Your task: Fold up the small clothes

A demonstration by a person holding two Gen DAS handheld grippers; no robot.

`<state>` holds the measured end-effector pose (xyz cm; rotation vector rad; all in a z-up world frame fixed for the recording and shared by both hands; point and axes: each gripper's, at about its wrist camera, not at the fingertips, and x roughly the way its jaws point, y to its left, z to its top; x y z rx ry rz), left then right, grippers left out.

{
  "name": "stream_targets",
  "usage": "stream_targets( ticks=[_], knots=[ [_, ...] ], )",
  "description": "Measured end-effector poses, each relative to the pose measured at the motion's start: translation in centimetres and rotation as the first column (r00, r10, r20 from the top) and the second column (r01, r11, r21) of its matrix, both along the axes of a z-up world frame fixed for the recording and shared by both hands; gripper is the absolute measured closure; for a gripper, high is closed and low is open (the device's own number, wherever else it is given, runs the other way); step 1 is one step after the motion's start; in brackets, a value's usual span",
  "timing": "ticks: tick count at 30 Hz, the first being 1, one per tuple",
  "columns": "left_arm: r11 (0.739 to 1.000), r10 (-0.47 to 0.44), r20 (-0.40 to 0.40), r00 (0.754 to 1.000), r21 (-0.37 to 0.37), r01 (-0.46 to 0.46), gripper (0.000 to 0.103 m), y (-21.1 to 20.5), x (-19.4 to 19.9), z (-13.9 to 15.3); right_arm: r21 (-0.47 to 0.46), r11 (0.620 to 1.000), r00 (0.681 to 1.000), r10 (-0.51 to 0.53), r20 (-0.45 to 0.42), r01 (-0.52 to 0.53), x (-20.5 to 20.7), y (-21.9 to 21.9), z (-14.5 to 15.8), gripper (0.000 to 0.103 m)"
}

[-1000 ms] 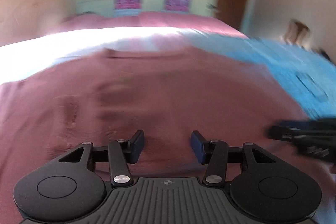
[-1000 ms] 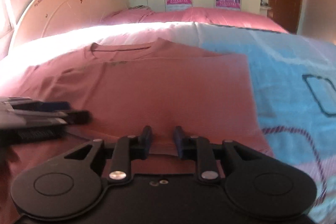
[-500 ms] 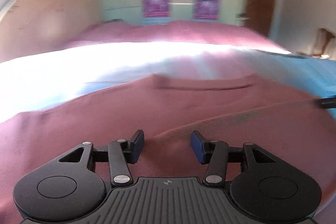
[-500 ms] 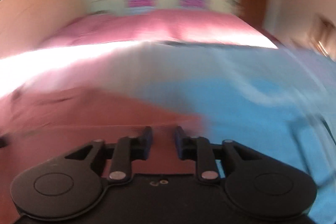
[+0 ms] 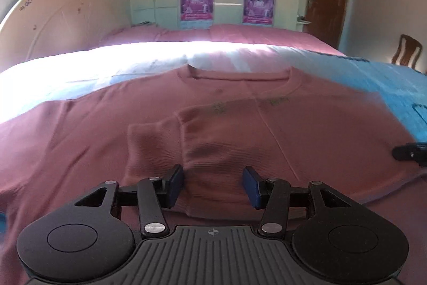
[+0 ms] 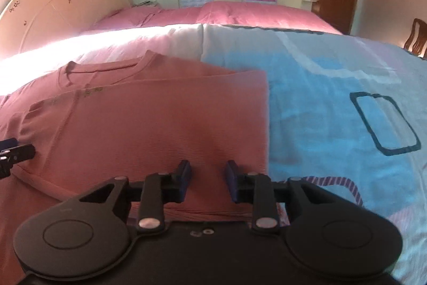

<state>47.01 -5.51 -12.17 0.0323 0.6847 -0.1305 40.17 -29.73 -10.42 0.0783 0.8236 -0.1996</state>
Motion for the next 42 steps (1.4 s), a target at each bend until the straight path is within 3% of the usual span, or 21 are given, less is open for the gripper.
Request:
stream_targets(
  ticks=[2,6,9,12,14,16,22,23,24,25,27,32,34,35,36,37,42],
  knots=[
    [1.0,0.023,0.009,1.0,-0.013,-0.022,0.054,0.7,-0.3,0.9,-0.009,1.0,1.0,-0.014,-0.015,0.014,-0.2,0.4,0.6,0.074],
    [0.999,0.051,-0.056,0.997,0.018,-0.051,0.054,1.9,-0.1,0.0,-0.001,1.0,1.0,-0.008,-0.024,0.008,-0.9,0.2,0.9,0.074],
    [0.998,0.046,-0.045,0.998,0.055,-0.043,0.053,1.3,-0.4,0.0,-0.013,1.0,1.0,-0.011,-0.017,0.011,-1.9,-0.2,1.0,0.074],
    [0.989,0.05,-0.045,0.998,0.142,-0.043,0.048,-0.3,-0.1,-0.4,-0.028,1.0,0.998,0.01,-0.054,-0.012,-1.9,0.1,0.2,0.073],
    [0.988,0.069,-0.073,0.995,0.146,-0.057,0.048,-0.7,0.4,0.3,-0.041,0.999,0.998,0.023,-0.062,-0.026,-1.7,0.3,0.3,0.073],
    [0.985,0.081,-0.084,0.993,0.158,-0.067,0.048,-1.3,-0.2,0.8,0.003,1.0,0.998,0.024,-0.056,-0.023,-1.5,-0.3,0.8,0.072],
    [0.985,0.088,-0.072,0.994,0.155,-0.076,0.048,-3.1,-2.5,2.4,-0.012,0.997,0.996,0.078,-0.046,-0.078,-1.2,0.3,1.2,0.072],
    [0.985,0.093,-0.07,0.993,0.155,-0.081,0.045,-3.1,-2.8,2.6,0.005,0.997,0.996,0.081,-0.031,-0.081,-1.4,0.4,1.7,0.071],
    [0.984,0.102,-0.066,0.993,0.156,-0.09,0.027,-3.0,-3.1,2.8,0.01,0.996,0.996,0.084,-0.017,-0.084,-1.6,0.7,2.1,0.068],
    [0.981,0.116,-0.05,0.992,0.164,-0.107,0.002,-2.7,-3.4,2.9,0.002,0.996,0.996,0.085,0.002,-0.085,-1.8,1.1,2.6,0.056],
    [0.974,0.134,0.013,0.991,0.182,-0.134,0.0,-1.6,-4.3,3.4,-0.01,0.997,0.996,0.083,0.029,-0.083,-2.2,1.9,3.4,0.045],
    [0.976,0.184,0.039,0.982,0.111,-0.187,0.0,5.8,-5.6,4.4,-0.019,0.998,0.998,0.057,0.04,-0.056,-1.4,4.1,3.5,0.052],
    [0.968,0.245,0.045,0.969,0.044,-0.247,0.004,11.1,-6.5,4.6,0.003,1.0,0.999,0.031,0.042,-0.031,-0.7,5.2,3.3,0.056],
    [0.958,0.288,0.041,0.957,0.006,-0.288,0.013,14.2,-7.1,4.7,0.024,0.999,0.999,0.021,0.043,-0.022,-0.3,5.9,3.1,0.059],
    [0.942,0.335,0.029,0.942,-0.02,-0.335,0.033,17.0,-7.5,4.5,0.045,0.999,0.999,0.018,0.043,-0.02,0.1,6.5,2.9,0.061],
    [0.923,0.383,0.007,0.924,-0.043,-0.382,0.037,19.8,-7.9,4.2,0.069,0.997,0.999,0.013,0.041,-0.016,0.7,7.4,2.7,0.063],
    [0.765,0.631,0.004,0.775,-0.165,-0.622,0.037,32.9,-10.6,3.2,0.093,0.995,0.999,0.029,0.026,-0.031,3.4,12.6,1.3,0.064]
  ],
)
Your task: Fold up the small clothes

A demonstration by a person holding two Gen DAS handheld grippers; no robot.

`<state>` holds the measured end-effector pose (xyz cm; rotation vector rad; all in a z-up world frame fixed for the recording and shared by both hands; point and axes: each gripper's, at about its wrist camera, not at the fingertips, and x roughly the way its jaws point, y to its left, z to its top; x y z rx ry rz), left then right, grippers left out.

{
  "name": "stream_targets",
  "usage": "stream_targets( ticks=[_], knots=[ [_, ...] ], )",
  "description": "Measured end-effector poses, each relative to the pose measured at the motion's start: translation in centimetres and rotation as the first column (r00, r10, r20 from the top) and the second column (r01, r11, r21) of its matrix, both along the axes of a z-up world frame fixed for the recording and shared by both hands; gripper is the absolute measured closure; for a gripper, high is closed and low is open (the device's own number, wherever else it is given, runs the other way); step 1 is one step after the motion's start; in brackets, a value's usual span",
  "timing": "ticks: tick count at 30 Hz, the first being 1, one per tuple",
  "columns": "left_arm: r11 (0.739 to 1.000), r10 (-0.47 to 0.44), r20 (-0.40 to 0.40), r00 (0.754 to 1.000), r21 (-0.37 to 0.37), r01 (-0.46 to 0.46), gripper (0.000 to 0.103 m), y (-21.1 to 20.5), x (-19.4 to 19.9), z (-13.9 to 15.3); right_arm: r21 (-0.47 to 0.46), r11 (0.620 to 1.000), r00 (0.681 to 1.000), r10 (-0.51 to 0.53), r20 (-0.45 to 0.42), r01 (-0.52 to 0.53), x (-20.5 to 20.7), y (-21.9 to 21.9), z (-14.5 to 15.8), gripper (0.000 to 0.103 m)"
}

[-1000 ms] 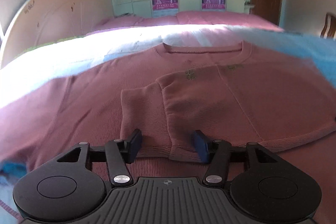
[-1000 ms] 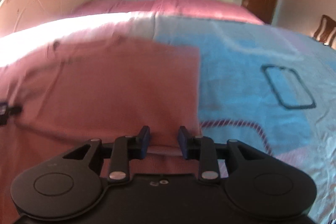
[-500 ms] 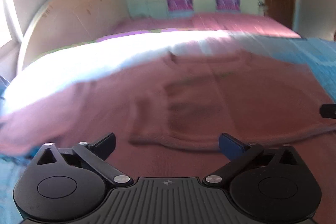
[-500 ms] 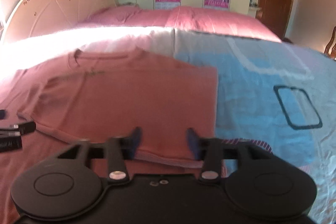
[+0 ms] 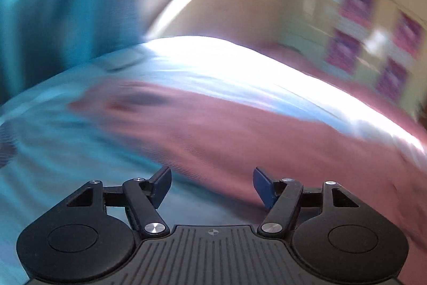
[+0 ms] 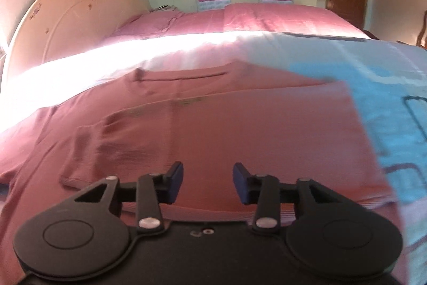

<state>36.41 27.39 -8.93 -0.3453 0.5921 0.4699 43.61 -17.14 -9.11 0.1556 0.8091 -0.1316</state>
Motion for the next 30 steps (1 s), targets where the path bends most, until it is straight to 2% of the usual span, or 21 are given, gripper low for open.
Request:
stream_targets(
  ticks=[1,2,3,6,10,14,15,16,17,18,20,22,26,28,30],
  knots=[
    [0.997,0.043,0.019,0.999,-0.067,-0.041,0.037,2.5,-0.4,-0.4,0.0,1.0,1.0,0.01,-0.002,-0.01,0.5,1.1,-0.2,0.064],
    [0.984,0.092,0.03,0.995,-0.153,-0.086,0.037,5.2,-0.7,-1.2,-0.001,1.0,1.0,0.017,-0.005,-0.017,0.9,1.9,-0.4,0.064],
    [0.97,0.131,0.033,0.991,-0.209,-0.121,0.037,6.9,-0.6,-2.0,-0.007,1.0,1.0,0.022,-0.009,-0.022,1.3,2.7,-0.6,0.064],
    [0.929,0.214,0.123,0.969,-0.333,-0.163,0.037,11.2,-1.0,-3.4,-0.025,0.999,0.999,0.028,-0.016,-0.028,2.2,4.2,-0.7,0.064],
    [0.916,0.245,0.168,0.955,-0.364,-0.171,0.037,13.8,0.4,-4.0,-0.054,0.999,1.0,0.001,-0.018,-0.002,3.0,4.8,-0.4,0.064],
    [0.867,0.318,0.238,0.918,-0.465,-0.18,0.037,15.5,-0.2,-5.5,-0.055,0.997,0.998,-0.059,-0.014,0.058,3.7,4.3,0.1,0.063],
    [0.853,0.336,0.25,0.908,-0.489,-0.181,0.041,16.1,-0.1,-5.8,-0.061,0.996,0.998,-0.067,-0.011,0.067,3.9,4.3,0.1,0.063],
    [0.847,0.348,0.246,0.904,-0.496,-0.192,0.056,16.5,-0.1,-6.0,-0.064,0.995,0.997,-0.074,-0.01,0.073,3.9,4.2,0.2,0.063],
    [0.845,0.353,0.229,0.907,-0.494,-0.205,0.066,16.9,0.2,-6.1,-0.067,0.995,0.997,-0.078,-0.008,0.078,3.9,4.2,0.2,0.064],
    [0.84,0.357,0.215,0.909,-0.501,-0.211,0.092,17.4,0.4,-6.4,-0.069,0.994,0.997,-0.083,-0.008,0.082,3.9,4.2,0.2,0.064],
    [0.827,0.359,0.211,0.909,-0.524,-0.205,0.091,18.1,0.5,-6.9,-0.072,0.994,0.996,-0.088,-0.01,0.088,3.7,4.1,0.2,0.064],
    [0.858,0.317,0.226,0.921,-0.483,-0.177,0.092,17.3,1.2,-5.9,-0.075,0.993,0.995,-0.095,-0.012,0.093,3.6,4.0,0.1,0.064],
    [0.927,0.095,0.296,0.95,-0.373,0.024,0.092,12.1,4.0,-2.5,-0.067,0.991,0.993,-0.114,-0.006,0.114,3.1,3.4,0.1,0.064],
    [0.937,-0.042,0.314,0.949,-0.317,0.146,0.092,8.2,5.9,-0.9,-0.055,0.991,0.992,-0.123,0.002,0.123,2.9,3.1,0.3,0.064],
    [0.926,-0.174,0.315,0.933,-0.268,0.264,0.092,3.7,8.0,0.5,-0.047,0.991,0.992,-0.128,0.013,0.129,2.6,2.7,0.6,0.064]
  ],
)
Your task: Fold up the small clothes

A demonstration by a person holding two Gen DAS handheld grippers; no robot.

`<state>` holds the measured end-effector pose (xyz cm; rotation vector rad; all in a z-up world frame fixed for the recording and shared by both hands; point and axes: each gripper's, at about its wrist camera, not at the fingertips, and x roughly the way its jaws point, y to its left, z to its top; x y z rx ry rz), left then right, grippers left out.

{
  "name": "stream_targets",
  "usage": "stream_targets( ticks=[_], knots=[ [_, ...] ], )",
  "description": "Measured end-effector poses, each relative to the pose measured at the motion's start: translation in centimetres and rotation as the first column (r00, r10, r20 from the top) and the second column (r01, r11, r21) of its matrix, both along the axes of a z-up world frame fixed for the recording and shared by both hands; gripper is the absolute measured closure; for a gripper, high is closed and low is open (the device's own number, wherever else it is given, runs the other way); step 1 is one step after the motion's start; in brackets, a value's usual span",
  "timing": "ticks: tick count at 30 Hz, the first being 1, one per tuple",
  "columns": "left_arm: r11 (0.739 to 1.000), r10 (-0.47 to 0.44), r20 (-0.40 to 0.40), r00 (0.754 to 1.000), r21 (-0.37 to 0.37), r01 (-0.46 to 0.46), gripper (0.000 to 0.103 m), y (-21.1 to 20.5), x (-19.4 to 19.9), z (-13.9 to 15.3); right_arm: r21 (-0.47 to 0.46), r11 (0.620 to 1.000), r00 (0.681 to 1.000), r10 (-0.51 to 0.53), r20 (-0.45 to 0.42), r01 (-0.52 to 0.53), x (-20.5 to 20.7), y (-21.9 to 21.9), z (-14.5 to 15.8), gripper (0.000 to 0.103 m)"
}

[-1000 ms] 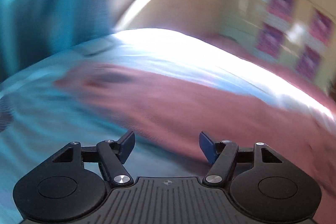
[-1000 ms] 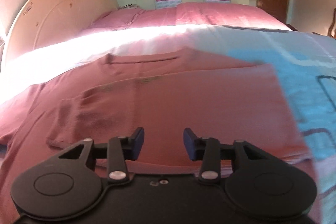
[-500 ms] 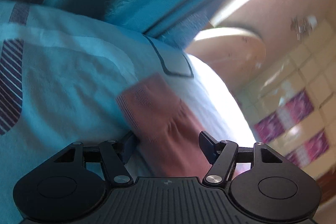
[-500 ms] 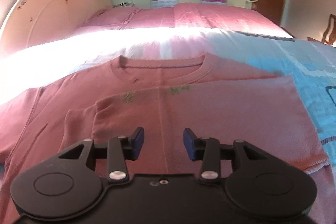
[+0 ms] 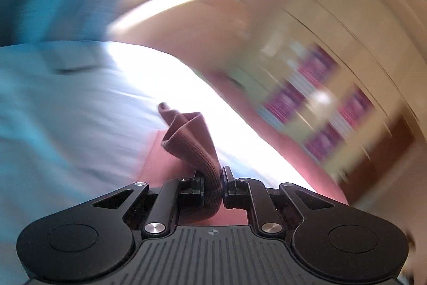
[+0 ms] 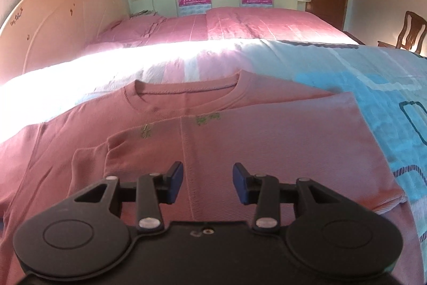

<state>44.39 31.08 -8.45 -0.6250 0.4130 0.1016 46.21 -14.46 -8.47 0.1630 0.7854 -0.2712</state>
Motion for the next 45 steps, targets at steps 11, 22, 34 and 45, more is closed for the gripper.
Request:
stream_targets(
  ticks=[11,22,34,45],
  knots=[
    [0.864,-0.437,-0.119,0.892,0.221,0.453,0.091,-23.1,7.7,1.7,0.103,0.994,0.996,-0.053,0.071,0.045,-1.9,-4.6,1.5,0.063],
    [0.702,-0.548,-0.281,0.788,0.358,0.616,0.03,-32.2,8.0,0.0,0.308,0.951,0.995,-0.047,0.088,0.018,-3.3,-8.3,0.4,0.045],
    [0.837,-0.198,-0.355,0.914,0.424,0.346,0.03,-15.6,-0.9,-1.9,0.451,0.888,0.994,0.109,-0.03,-0.084,0.3,-4.1,-2.9,0.059],
    [0.829,-0.169,-0.345,0.923,0.457,0.322,0.047,-15.5,3.6,-4.1,0.165,0.965,0.978,0.19,0.086,-0.202,-0.1,-2.1,0.8,0.1]
  ],
)
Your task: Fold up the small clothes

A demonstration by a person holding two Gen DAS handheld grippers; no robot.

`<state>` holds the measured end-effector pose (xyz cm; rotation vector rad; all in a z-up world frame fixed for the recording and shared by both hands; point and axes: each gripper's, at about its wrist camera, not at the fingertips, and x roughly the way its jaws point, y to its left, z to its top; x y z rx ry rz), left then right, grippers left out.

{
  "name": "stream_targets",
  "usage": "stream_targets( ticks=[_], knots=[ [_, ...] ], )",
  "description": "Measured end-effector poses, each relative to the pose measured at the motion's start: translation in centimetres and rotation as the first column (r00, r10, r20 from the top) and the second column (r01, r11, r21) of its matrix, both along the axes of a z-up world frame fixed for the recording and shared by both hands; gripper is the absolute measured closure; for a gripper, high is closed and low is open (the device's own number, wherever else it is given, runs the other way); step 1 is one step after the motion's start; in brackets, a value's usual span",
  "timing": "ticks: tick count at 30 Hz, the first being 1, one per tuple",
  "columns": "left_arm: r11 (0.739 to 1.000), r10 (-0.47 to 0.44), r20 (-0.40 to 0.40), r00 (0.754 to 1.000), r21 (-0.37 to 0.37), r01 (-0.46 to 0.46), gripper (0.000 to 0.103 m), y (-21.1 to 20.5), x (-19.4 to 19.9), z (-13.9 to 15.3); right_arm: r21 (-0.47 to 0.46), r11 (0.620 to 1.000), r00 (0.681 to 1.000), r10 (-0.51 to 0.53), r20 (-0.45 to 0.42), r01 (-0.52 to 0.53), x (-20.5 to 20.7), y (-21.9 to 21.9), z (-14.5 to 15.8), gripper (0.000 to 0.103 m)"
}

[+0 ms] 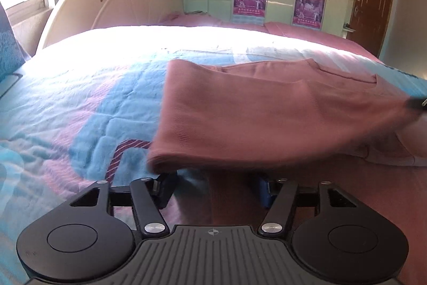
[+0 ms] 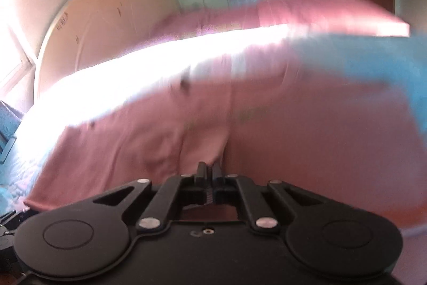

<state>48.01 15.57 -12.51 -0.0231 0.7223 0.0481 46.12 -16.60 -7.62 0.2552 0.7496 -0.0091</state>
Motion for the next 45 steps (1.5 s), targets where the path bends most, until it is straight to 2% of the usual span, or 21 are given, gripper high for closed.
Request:
stream_targets(
  ticks=[1,3,5,7,10,12,13,15,21,25,29,30,32,33,34,37,39,40,42,43,45],
  knots=[
    [1.0,0.002,0.0,1.0,-0.003,-0.002,0.053,0.2,0.1,0.1,-0.025,0.999,0.999,-0.03,0.043,0.031,-0.6,-0.9,1.3,0.1],
    [1.0,0.005,-0.002,1.0,-0.008,-0.005,0.058,0.8,0.1,0.3,-0.071,0.991,0.991,-0.105,0.084,0.111,-1.6,-3.1,2.7,0.1],
    [1.0,0.002,-0.005,1.0,-0.023,-0.002,0.065,0.9,0.5,0.2,-0.111,0.985,0.991,-0.129,0.046,0.133,-2.0,-5.1,2.6,0.1],
    [1.0,0.004,0.0,1.0,-0.024,-0.004,0.071,0.7,0.5,0.4,-0.092,0.987,0.991,-0.133,0.008,0.133,-2.2,-6.3,1.9,0.1],
    [1.0,-0.018,0.027,0.999,0.023,0.018,0.071,-0.2,0.3,1.0,-0.058,0.986,0.988,-0.156,-0.007,0.155,-2.7,-7.1,1.3,0.1],
    [0.999,-0.031,0.018,0.999,0.011,0.031,0.073,-0.1,0.6,1.0,-0.054,0.986,0.987,-0.157,-0.016,0.156,-2.8,-7.2,1.0,0.1],
    [1.0,-0.031,0.008,1.0,0.003,0.03,0.087,0.1,0.8,0.9,-0.055,0.987,0.988,-0.155,-0.02,0.154,-2.9,-6.9,0.8,0.1],
    [0.998,-0.022,0.007,1.0,-0.059,0.022,0.092,0.9,0.8,0.8,-0.059,0.987,0.988,-0.152,-0.029,0.15,-3.3,-6.6,0.3,0.1],
    [0.998,-0.02,0.011,1.0,-0.064,0.02,0.092,0.8,0.6,0.7,-0.071,0.987,0.988,-0.15,-0.034,0.147,-5.3,-6.2,0.2,0.1],
    [0.997,-0.02,-0.003,1.0,-0.077,0.02,0.092,1.0,0.7,0.3,-0.062,0.983,0.98,-0.178,-0.088,0.173,-5.1,-6.6,-1.6,0.1],
    [0.997,-0.039,-0.007,0.999,-0.062,0.038,0.092,0.9,0.6,0.3,-0.082,0.983,0.981,-0.172,-0.095,0.164,-5.7,-6.3,-1.8,0.1],
    [0.997,-0.054,-0.014,0.998,-0.055,0.053,0.092,0.8,0.5,0.3,-0.083,0.982,0.979,-0.18,-0.098,0.172,-5.7,-6.4,-1.9,0.098],
    [0.997,-0.066,-0.021,0.998,-0.044,0.065,0.084,1.2,-0.2,1.0,-0.124,0.973,0.974,-0.206,-0.091,0.194,-5.9,-6.6,-1.6,0.078],
    [0.998,-0.054,0.0,0.999,-0.033,0.054,0.076,1.4,-1.1,1.8,-0.162,0.964,0.973,-0.225,-0.055,0.213,-6.4,-6.5,-0.8,0.075],
    [0.998,-0.056,0.027,0.998,-0.024,0.057,0.076,1.1,-1.7,2.6,-0.184,0.959,0.974,-0.225,-0.02,0.218,-6.8,-6.3,-0.1,0.074],
    [0.993,-0.115,0.062,0.991,-0.031,0.117,0.076,-1.6,-0.8,4.0,-0.149,0.981,0.992,-0.123,0.004,0.122,-6.3,-4.4,1.2,0.08],
    [0.988,-0.149,0.018,0.989,-0.043,0.15,0.076,-3.7,1.0,3.3,-0.159,0.987,0.999,-0.04,-0.011,0.038,-5.0,-1.8,0.5,0.079],
    [0.986,-0.163,-0.009,0.987,-0.045,0.163,0.075,-4.3,1.6,2.7,-0.158,0.987,0.999,-0.006,-0.032,0.001,-4.2,-0.6,-0.2,0.074],
    [0.987,-0.157,-0.055,0.986,-0.032,0.156,0.074,-4.5,2.1,1.2,-0.166,0.985,0.996,0.037,-0.085,-0.051,-3.6,0.6,-1.7,0.07],
    [0.986,-0.159,-0.04,0.986,-0.061,0.157,0.074,-3.8,1.7,0.7,-0.189,0.98,0.992,0.046,-0.115,-0.068,-3.7,0.6,-2.7,0.076],
    [0.98,-0.15,-0.026,0.988,-0.133,0.145,0.075,-2.1,1.1,0.6,-0.168,0.984,0.994,0.041,-0.105,-0.058,-4.5,-0.6,-2.8,0.084]
  ],
)
